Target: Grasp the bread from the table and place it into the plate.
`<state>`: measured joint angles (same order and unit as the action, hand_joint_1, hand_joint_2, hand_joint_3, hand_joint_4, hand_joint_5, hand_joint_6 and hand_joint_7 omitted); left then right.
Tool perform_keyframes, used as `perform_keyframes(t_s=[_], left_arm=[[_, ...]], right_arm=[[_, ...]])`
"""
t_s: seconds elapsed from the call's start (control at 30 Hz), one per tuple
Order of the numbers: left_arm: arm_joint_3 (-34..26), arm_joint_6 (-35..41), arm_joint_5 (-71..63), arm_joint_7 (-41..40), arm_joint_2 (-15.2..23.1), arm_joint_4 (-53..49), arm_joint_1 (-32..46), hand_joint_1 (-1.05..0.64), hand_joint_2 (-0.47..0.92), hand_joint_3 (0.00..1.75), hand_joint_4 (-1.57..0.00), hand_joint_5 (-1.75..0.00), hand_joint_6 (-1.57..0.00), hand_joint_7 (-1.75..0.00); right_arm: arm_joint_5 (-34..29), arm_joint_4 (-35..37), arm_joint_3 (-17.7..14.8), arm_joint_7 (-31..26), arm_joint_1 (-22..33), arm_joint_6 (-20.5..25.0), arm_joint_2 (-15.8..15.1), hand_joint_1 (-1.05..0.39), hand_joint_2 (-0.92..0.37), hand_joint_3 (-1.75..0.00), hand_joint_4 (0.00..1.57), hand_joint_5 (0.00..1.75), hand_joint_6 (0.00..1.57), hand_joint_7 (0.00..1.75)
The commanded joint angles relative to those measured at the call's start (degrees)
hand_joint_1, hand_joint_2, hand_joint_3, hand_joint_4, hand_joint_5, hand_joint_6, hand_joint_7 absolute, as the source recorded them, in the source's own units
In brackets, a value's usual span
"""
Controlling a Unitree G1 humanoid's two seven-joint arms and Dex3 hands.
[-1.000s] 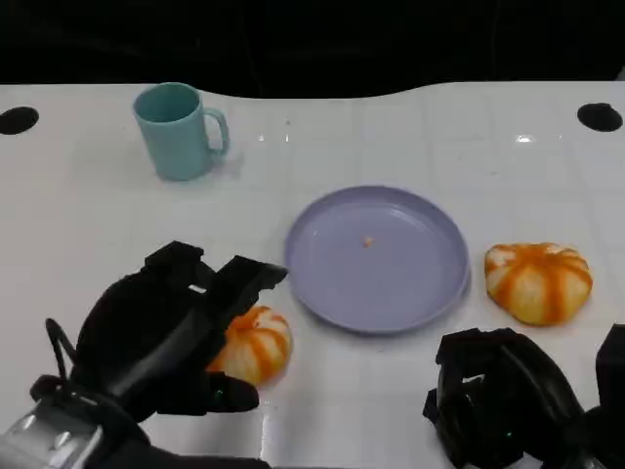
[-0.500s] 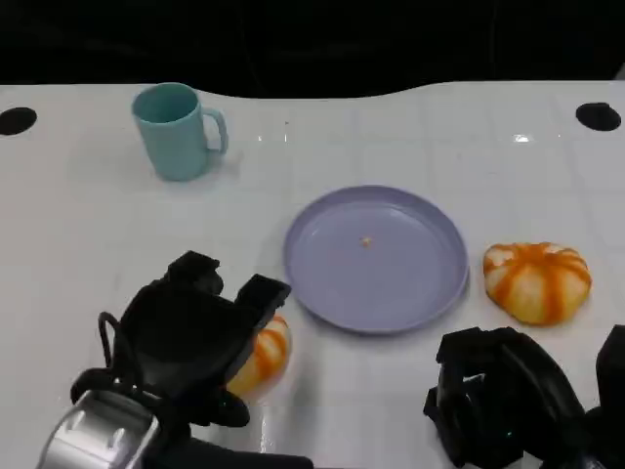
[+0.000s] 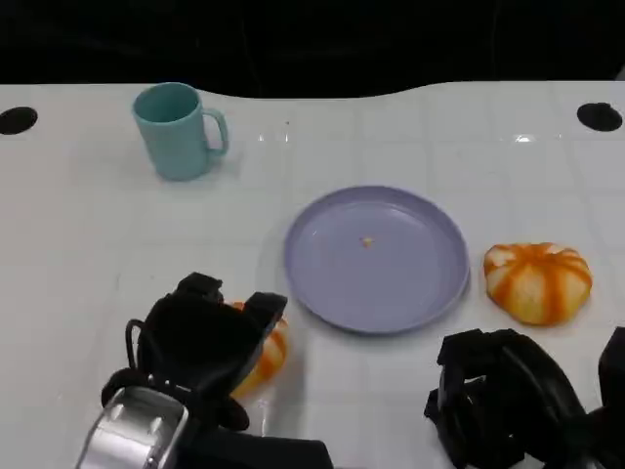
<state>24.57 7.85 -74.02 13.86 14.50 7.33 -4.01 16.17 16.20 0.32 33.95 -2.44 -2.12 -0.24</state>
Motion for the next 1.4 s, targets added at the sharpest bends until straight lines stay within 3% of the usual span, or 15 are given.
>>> perform_keyframes(t_s=[0.03, 0.43, 0.5, 0.63, 0.7, 0.73, 0.83, 1.0, 1.03, 1.1, 1.17, 1.2, 1.27, 1.4], left_arm=[[1.23, 1.72, -0.50, -4.02, 0.00, -5.29, -2.17, -0.70, 0.73, 0.00, -0.25, -0.73, -0.31, -0.06], [3.70, 2.60, 4.11, -15.90, -1.15, -19.19, -6.34, -0.61, 0.72, 0.00, -0.19, -0.90, -0.33, -0.06], [3.86, 1.84, 5.72, -18.26, -1.21, -21.07, -6.90, -0.59, 0.73, 0.01, -0.21, -0.96, -0.36, -0.07], [3.94, -0.26, 8.59, -23.03, -0.97, -23.07, -7.44, -0.52, 0.77, 0.07, -0.40, -1.17, -0.53, -0.14], [4.01, -2.56, 9.87, -27.77, -0.63, -25.12, -7.86, -0.44, 0.45, 0.79, -0.59, -1.49, -0.71, -0.16], [4.09, -3.42, 10.37, -29.40, -0.48, -26.03, -8.10, -0.40, 0.35, 1.02, -0.68, -1.64, -0.79, -0.17], [4.60, -6.17, 11.40, -34.54, 0.02, -29.70, -9.19, -0.36, 0.34, 1.18, -0.81, -1.73, -0.95, -0.23], [7.18, -5.70, 9.83, -40.61, 0.24, -36.90, -11.79, -0.39, 0.43, 1.08, -0.92, -1.75, -1.16, -0.41], [7.78, -5.39, 9.47, -42.30, 0.12, -38.55, -12.35, -0.40, 0.44, 1.07, -0.93, -1.75, -1.17, -0.46], [8.64, -5.62, 9.45, -47.01, -0.33, -42.19, -13.41, -0.42, 0.40, 1.11, -0.96, -1.75, -1.06, -0.90], [9.12, -6.60, 10.06, -52.51, -0.95, -46.09, -14.44, -0.39, 0.32, 1.25, -1.00, -1.75, -0.90, -1.43], [9.26, -7.65, 10.68, -55.20, -1.27, -48.35, -15.05, -0.39, 0.30, 1.31, -1.00, -1.75, -0.86, -1.57], [9.54, -9.59, 11.89, -60.50, -2.01, -52.88, -16.42, -0.37, 0.28, 1.38, -1.02, -1.75, -0.84, -1.71], [10.14, -12.82, 13.61, -69.91, -3.69, -62.03, -19.28, -0.33, 0.24, 1.48, -1.05, -1.75, -0.83, -1.74]], right_arm=[[0.47, 0.13, -0.33, 0.10, -0.01, -0.44, -0.61, -1.05, -0.03, -1.41, 1.52, 1.36, 1.57, 1.00], [0.17, 0.36, -0.05, 0.40, 0.08, -1.15, -0.74, -1.05, -0.05, -1.38, 1.54, 1.35, 1.57, 1.01], [0.24, 0.23, -0.07, 0.38, 0.24, -0.98, -0.76, -1.05, -0.05, -1.39, 1.54, 1.36, 1.57, 1.01], [0.26, -0.47, -0.10, -0.32, 0.63, -0.15, -0.63, -1.05, -0.05, -1.39, 1.52, 1.36, 1.57, 1.01], [0.48, -0.52, -0.14, -0.13, 0.67, -0.01, -0.67, -1.05, -0.05, -1.39, 1.51, 1.37, 1.57, 0.99], [0.55, -0.53, -0.16, -0.04, 0.66, 0.04, -0.70, -1.05, -0.05, -1.38, 1.50, 1.37, 1.57, 0.98], [0.59, -0.44, -0.18, 0.16, 0.60, -0.01, -0.77, -1.05, -0.06, -1.37, 1.50, 1.38, 1.57, 0.98], [0.56, 0.06, -0.24, 0.50, 0.41, -0.53, -0.80, -1.05, -0.06, -1.38, 1.51, 1.38, 1.57, 0.99], [0.58, 0.10, -0.28, 0.49, 0.39, -0.52, -0.78, -1.05, -0.06, -1.38, 1.51, 1.38, 1.57, 0.99], [0.53, 0.12, -0.31, 0.49, 0.38, -0.61, -0.78, -1.05, -0.06, -1.37, 1.51, 1.37, 1.57, 0.99], [0.37, 0.22, -0.30, 0.51, 0.35, -0.88, -0.83, -1.05, -0.06, -1.38, 1.51, 1.37, 1.57, 0.99], [0.56, 0.33, -0.38, 0.64, 0.22, -0.66, -0.84, -1.05, -0.06, -1.38, 1.52, 1.37, 1.57, 0.99], [0.82, 0.36, -0.52, 0.65, 0.07, -0.14, -0.81, -1.05, -0.05, -1.38, 1.52, 1.37, 1.57, 0.99], [0.46, 0.28, -0.53, 0.45, 0.13, -0.51, -0.85, -1.05, -0.05, -1.38, 1.53, 1.36, 1.57, 1.00]])
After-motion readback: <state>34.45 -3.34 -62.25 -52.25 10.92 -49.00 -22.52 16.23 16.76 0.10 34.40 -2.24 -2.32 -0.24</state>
